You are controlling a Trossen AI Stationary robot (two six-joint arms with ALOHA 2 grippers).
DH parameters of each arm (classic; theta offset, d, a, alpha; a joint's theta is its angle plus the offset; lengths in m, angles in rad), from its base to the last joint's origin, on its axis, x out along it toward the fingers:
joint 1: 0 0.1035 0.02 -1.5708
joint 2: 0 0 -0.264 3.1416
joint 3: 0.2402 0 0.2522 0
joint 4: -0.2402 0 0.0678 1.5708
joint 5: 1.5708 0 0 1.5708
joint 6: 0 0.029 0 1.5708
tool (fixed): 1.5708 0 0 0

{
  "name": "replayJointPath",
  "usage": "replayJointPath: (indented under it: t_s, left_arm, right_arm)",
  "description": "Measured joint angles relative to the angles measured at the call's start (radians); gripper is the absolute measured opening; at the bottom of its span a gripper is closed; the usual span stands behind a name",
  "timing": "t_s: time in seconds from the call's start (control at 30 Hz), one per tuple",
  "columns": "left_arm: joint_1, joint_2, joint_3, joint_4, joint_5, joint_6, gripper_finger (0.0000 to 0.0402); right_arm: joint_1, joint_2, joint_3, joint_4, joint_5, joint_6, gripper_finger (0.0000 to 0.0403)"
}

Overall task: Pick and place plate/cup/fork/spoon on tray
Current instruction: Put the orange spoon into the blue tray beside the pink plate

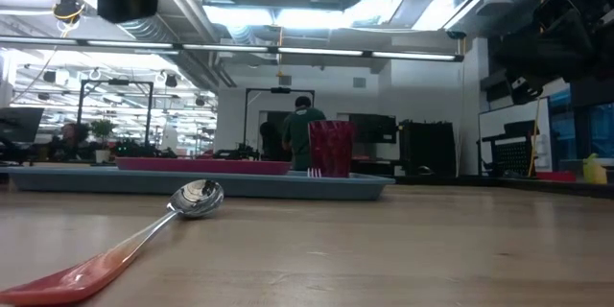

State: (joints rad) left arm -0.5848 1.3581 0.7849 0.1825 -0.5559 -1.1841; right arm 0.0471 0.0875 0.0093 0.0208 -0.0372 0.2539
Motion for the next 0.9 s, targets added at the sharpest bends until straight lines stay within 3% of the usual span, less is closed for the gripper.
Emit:
replayJointPath:
  t_s: [0.33,0.43,0.67,0.9]
  left_arm:
    - [0.146,0.139,0.0,0.009,0.282,-0.177,0.0]
    - [0.187,0.159,0.0,-0.007,0.308,-0.196,0.0]
    - [0.232,0.162,0.001,-0.26,0.327,-0.355,0.0]
    - [0.229,0.162,0.008,-0.307,0.423,-0.415,0.0]
  right_arm:
    - [0.0,0.0,0.0,0.0,0.0,0.0,0.0064]
    - [0.0,0.0,0.0,0.0,0.0,0.0,0.0064]
    - [0.0,0.0,0.0,0.0,0.0,0.0,0.0064]
    - [0.0,0.0,0.0,0.0,0.0,0.0,0.0064]
